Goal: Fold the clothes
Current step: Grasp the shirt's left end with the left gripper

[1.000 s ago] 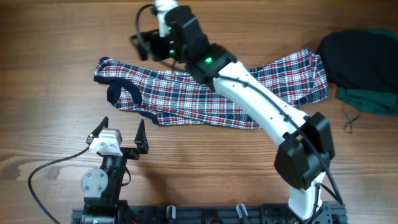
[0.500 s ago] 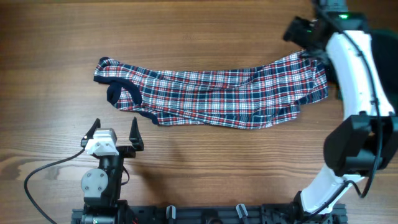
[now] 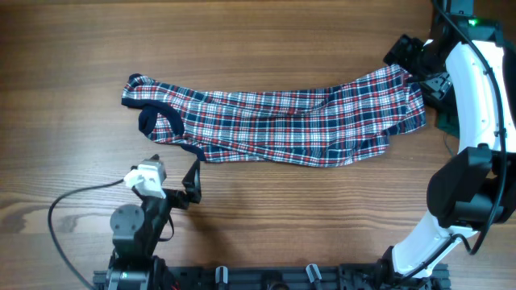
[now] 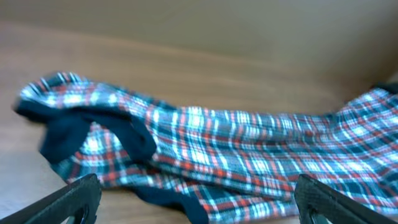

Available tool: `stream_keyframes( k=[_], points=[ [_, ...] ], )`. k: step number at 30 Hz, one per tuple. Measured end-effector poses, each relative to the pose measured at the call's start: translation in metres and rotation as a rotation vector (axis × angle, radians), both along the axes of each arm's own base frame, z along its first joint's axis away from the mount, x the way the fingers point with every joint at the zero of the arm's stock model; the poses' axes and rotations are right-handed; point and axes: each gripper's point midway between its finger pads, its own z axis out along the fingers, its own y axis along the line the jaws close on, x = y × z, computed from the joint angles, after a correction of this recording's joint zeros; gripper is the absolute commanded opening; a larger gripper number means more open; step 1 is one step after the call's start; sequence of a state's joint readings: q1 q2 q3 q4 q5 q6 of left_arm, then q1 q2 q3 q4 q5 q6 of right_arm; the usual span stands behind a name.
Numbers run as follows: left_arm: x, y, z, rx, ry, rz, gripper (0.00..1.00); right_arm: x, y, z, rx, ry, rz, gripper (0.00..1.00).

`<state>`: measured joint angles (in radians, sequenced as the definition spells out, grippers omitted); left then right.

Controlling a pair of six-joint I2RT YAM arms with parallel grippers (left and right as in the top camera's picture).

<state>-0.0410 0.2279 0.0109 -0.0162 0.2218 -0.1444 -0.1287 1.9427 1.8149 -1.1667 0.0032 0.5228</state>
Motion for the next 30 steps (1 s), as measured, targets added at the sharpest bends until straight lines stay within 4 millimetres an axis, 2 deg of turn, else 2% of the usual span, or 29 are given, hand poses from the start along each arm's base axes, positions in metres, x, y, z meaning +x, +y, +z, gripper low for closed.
stream_keyframes(
  k=[5,8,9,11,12,13,16,17,19,22,23,24,30],
  points=[
    [0.014,-0.016,-0.019,-0.033,0.109,-0.086,1.00,-0.008,0.001,-0.002,-0.001,0.034,0.026,1.00],
    [0.026,-0.025,-0.033,-0.042,0.299,-0.138,1.00,-0.011,0.002,-0.003,0.000,0.046,0.034,1.00],
    [0.032,-0.030,-0.035,-0.044,0.421,-0.170,1.00,-0.012,0.002,-0.003,0.000,0.049,0.037,1.00],
    [0.059,-0.034,-0.021,-0.023,0.555,-0.203,1.00,-0.012,0.002,-0.002,0.000,0.050,0.037,1.00],
    [0.063,-0.033,-0.017,-0.010,0.630,-0.206,1.00,-0.014,0.002,-0.003,0.001,0.057,0.037,1.00],
    [0.078,-0.032,-0.004,0.007,0.690,-0.209,1.00,-0.014,0.002,-0.003,0.000,0.059,0.040,1.00],
    [0.113,-0.030,0.021,0.039,0.703,-0.206,1.00,-0.015,0.002,-0.002,-0.003,0.060,0.052,1.00],
    [0.117,-0.030,0.023,0.042,0.707,-0.207,1.00,-0.015,0.002,-0.003,-0.003,0.061,0.054,1.00],
    [0.116,-0.029,0.017,0.043,0.760,-0.207,1.00,-0.015,0.002,-0.003,-0.003,0.062,0.055,1.00],
    [0.099,-0.028,-0.018,0.036,0.925,-0.207,1.00,-0.015,0.002,-0.003,-0.003,0.062,0.055,1.00],
    [0.092,-0.027,-0.023,0.033,0.966,-0.207,1.00,-0.015,0.002,-0.003,-0.003,0.062,0.055,1.00],
    [0.084,-0.027,-0.027,0.031,1.005,-0.208,1.00,-0.015,0.002,-0.003,-0.003,0.062,0.055,1.00],
    [0.079,-0.025,-0.033,0.026,1.043,-0.196,1.00,-0.017,0.002,-0.003,-0.002,0.068,0.055,1.00]
  ],
)
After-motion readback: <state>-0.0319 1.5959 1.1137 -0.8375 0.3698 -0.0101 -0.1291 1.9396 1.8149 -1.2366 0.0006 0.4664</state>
